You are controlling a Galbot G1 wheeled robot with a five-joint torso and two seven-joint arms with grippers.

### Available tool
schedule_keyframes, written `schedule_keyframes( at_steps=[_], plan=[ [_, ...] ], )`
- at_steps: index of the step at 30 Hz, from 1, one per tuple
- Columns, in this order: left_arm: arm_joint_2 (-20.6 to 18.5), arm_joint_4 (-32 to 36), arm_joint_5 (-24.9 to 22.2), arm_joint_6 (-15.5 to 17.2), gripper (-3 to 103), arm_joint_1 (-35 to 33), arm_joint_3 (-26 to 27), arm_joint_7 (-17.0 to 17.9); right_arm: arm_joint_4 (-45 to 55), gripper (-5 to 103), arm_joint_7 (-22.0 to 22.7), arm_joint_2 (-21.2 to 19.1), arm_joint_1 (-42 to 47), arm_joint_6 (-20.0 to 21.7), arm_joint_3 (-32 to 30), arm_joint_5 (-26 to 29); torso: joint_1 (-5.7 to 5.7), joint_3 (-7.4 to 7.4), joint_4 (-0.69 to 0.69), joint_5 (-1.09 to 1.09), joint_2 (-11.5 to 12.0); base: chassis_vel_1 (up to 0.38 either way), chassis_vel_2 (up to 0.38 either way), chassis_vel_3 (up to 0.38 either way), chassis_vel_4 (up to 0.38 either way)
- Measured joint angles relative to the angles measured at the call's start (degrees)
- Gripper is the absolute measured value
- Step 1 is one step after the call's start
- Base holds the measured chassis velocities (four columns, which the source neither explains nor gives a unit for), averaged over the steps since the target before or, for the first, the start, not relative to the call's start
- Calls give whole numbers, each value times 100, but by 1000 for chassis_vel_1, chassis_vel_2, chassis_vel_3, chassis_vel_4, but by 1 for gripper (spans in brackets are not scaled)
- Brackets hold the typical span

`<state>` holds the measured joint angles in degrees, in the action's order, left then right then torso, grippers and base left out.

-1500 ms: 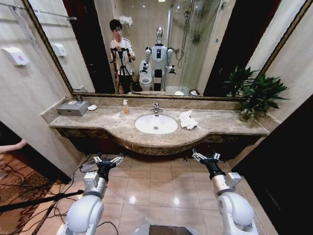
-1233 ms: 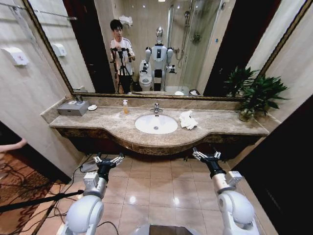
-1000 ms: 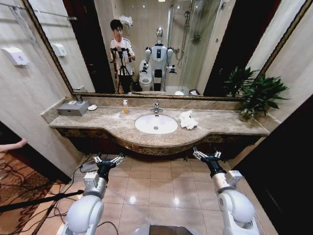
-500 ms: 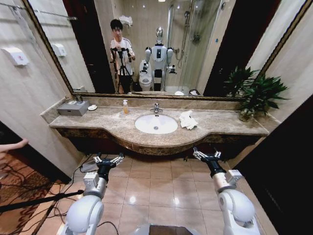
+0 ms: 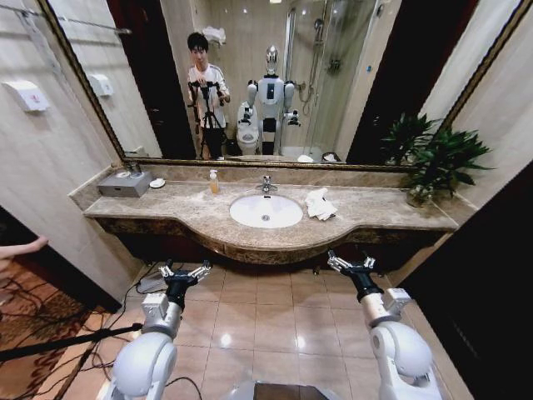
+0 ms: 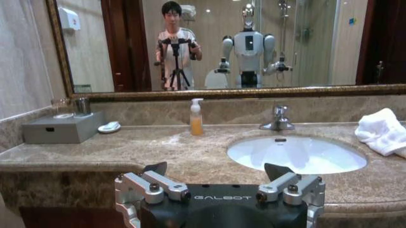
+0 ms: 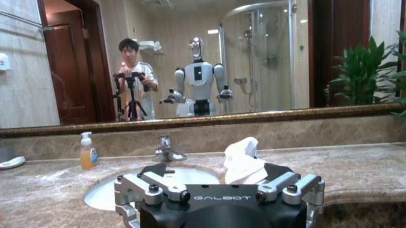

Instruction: Pick up the towel from the sink counter and wipe the mirror surface.

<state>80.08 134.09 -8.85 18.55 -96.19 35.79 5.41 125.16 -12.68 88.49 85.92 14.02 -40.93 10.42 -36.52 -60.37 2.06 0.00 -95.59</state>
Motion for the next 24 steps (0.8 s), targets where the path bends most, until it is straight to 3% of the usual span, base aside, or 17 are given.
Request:
schedule_keyframes(
  at_steps=[24],
  plan=[
    [0,0,0,0,100,0,0,0,-37,100,-195,-11,33,-81,-73,34,0,0,0,0,0,0,0,0,0]
  ],
)
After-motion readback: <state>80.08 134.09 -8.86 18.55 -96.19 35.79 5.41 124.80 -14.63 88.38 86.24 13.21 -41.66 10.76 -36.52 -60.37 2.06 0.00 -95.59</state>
